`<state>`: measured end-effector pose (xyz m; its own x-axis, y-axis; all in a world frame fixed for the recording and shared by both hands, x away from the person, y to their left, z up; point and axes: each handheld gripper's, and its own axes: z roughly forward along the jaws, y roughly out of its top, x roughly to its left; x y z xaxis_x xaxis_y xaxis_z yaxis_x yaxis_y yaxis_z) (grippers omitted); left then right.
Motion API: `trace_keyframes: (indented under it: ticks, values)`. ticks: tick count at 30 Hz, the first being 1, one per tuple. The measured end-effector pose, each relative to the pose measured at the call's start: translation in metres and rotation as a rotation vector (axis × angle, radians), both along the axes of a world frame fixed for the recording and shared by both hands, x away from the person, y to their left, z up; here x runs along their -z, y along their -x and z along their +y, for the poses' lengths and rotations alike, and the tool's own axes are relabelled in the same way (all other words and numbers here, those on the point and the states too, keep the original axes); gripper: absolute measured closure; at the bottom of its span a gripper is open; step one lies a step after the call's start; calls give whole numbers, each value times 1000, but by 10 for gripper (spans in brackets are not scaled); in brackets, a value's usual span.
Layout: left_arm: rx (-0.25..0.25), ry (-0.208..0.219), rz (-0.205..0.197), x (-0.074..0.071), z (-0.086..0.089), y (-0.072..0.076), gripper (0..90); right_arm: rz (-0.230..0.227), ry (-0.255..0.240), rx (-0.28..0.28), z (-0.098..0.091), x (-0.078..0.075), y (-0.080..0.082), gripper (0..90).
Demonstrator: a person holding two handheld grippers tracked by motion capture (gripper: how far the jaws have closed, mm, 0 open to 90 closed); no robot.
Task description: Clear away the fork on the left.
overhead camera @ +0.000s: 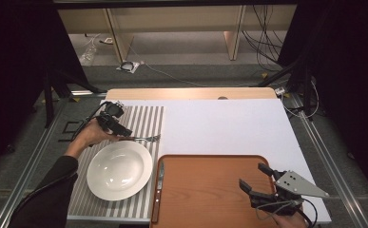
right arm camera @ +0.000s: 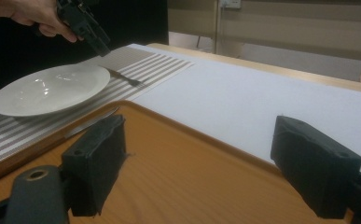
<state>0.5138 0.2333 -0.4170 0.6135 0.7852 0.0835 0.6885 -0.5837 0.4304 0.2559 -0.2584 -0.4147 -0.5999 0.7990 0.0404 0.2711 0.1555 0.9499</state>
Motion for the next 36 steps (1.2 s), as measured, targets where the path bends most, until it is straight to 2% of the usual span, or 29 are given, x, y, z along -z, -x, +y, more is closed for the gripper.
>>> trace_keyframes:
  ticks: [6, 9, 11, 15, 29, 36]
  values:
    - [25, -34, 19, 7, -6, -7, 226, 0, -1, -1, 0, 0, 0, 191]
    - [32, -66, 32, 10, -7, -12, 228, 1, 0, 0, 0, 0, 0, 191]
    - [30, -64, 43, 12, -9, -15, 229, 4, 2, 1, 0, 0, 0, 191]
    - [49, -89, 59, 14, -12, -18, 232, 6, 4, 2, -1, 0, 0, 191]
    - [96, -126, 103, 25, -13, -23, 301, 6, 4, 0, -1, 0, 0, 191]
    - [130, -174, 106, 31, -19, -26, 357, 7, 10, -1, -1, 0, -1, 191]
